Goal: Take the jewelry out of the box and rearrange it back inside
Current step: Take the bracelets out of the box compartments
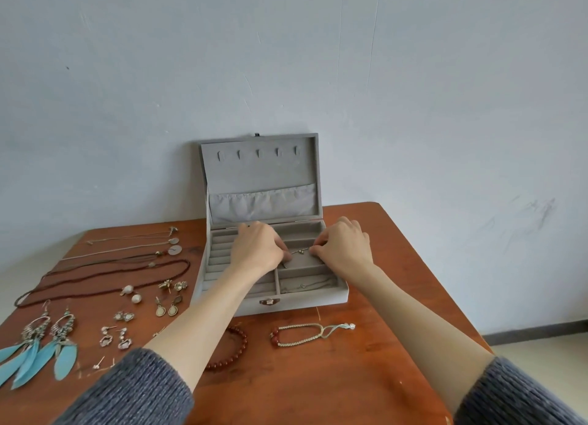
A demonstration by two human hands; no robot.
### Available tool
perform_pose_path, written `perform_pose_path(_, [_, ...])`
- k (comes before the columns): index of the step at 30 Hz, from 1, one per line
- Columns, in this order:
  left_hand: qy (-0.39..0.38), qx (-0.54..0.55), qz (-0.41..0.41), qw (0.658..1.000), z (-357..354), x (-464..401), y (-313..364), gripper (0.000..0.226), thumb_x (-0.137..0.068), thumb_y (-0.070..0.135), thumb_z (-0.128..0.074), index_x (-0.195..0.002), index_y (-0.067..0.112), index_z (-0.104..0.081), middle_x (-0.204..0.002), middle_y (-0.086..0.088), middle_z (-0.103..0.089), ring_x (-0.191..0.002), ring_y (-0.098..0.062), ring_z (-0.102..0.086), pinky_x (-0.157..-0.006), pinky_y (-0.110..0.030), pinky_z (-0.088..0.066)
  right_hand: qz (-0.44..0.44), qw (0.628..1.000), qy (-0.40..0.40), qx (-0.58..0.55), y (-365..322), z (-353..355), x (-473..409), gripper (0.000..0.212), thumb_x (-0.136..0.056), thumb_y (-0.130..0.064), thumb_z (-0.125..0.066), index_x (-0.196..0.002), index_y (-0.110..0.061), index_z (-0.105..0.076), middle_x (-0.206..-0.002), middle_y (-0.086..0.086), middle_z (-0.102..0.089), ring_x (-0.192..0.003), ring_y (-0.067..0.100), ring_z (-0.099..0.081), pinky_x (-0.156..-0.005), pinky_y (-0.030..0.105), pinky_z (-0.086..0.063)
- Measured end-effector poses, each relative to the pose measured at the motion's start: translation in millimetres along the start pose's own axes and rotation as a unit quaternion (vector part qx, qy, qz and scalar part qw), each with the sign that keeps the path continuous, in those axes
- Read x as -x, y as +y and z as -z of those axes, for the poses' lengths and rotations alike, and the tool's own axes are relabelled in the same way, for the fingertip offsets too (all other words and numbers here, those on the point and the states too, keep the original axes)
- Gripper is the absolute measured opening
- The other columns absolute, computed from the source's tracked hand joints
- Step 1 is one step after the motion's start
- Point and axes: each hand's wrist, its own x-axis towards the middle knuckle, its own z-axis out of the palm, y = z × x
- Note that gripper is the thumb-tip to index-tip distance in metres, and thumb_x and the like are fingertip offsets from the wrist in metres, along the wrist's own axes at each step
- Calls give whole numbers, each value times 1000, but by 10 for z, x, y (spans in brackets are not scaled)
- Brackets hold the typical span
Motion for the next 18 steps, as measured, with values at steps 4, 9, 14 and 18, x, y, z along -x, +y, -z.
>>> perform_pose_path(4, [-11, -1, -20, 1000, -18, -12, -8, 11, -78, 26, -72, -81, 16, -76, -98, -8, -65, -109, -24, -51, -87, -41, -50, 1, 1000, 3, 19, -32, -23, -26, 19, -87, -24, -59, -99, -21, -73, -116, 4, -55, -115, 25, -42, -95, 38, -32])
perform_pose_path(9, [-52, 12, -19, 998, 61, 65, 22, 14, -90, 21, -58, -93, 15, -71, -115, -10, -46, -116, -25, -35, -97, -34, -36, 36, 998, -5, 60, -31, -45, -26, 25, -91, -22, -50, -104, -15, -70, -116, 7, -54, -113, 27, -42, -94, 39, -34])
perform_pose_path(14, [-62, 133, -33, 989, 324, 212, 106, 15, -95, 20, -49, -93, 14, -63, -95, 3, -62, -86, -8, -55, -71, -22, -41, 18, 991, -45, -128, -13, 89, 15, 21, -93, -20, -47, -99, -9, -63, -105, 8, -56, -107, 25, -46, -89, 36, -41])
perform_pose_path(18, [-59, 254, -22, 965, 509, 320, 161, 12, -96, 20, -47, -94, 16, -58, -83, 3, -66, -78, -8, -56, -67, -21, -40, 1, 933, -80, -352, -84, 336, 168, 16, -92, -14, -50, -92, -5, -62, -81, 1, -65, -76, 11, -58, -64, 15, -44])
